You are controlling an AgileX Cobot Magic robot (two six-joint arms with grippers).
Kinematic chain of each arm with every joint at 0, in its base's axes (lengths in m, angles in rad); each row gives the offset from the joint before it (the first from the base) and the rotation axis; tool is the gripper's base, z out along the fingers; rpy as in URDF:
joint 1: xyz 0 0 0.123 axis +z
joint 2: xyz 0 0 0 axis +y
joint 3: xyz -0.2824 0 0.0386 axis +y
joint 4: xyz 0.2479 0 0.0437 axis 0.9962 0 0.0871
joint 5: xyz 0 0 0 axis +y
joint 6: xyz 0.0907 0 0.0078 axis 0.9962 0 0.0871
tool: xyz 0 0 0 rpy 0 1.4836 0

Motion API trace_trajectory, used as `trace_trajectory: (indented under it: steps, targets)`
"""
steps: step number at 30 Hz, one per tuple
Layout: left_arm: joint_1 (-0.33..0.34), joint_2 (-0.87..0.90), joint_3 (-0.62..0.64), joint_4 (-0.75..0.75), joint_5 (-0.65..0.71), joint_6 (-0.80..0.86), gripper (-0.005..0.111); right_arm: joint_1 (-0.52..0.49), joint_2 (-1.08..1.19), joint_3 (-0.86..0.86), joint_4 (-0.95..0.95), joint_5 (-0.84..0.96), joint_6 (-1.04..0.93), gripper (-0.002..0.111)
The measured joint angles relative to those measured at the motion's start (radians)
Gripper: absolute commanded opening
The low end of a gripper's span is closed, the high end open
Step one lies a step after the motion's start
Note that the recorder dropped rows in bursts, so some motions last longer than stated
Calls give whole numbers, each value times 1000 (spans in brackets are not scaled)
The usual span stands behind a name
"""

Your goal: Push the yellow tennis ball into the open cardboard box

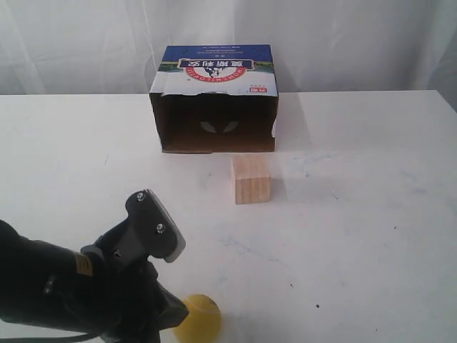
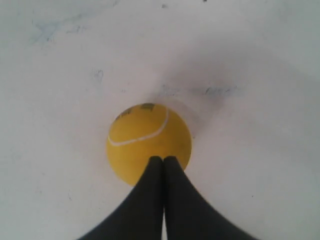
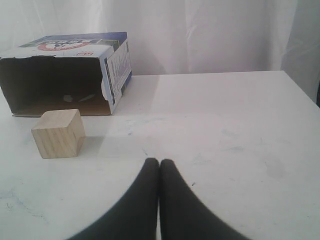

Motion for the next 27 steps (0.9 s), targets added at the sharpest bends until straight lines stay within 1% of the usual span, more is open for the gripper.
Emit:
trace_trajectory:
  steps: [7,14,16,20,22,25,27]
  targets:
    - [0,27,26,-2,-54,0,0,0,0,0,0,0,0,0]
    - [-4,2,28,-29,-37,-18,0,0,0,0,0,0,0,0]
    - [-5,-36,28,-70,-44,-57,0,0,0,0,0,0,0,0]
    - [-5,-106,28,-210,-108,-217,0,0,0,0,0,0,0,0]
    - [-5,-115,28,-239,-122,-253,0,0,0,0,0,0,0,0]
    - [-5,-115,28,-247,-60,-256,0,0,0,0,0,0,0,0]
    - [-5,-107,28,-226,24,-190,0,0,0,0,0,0,0,0]
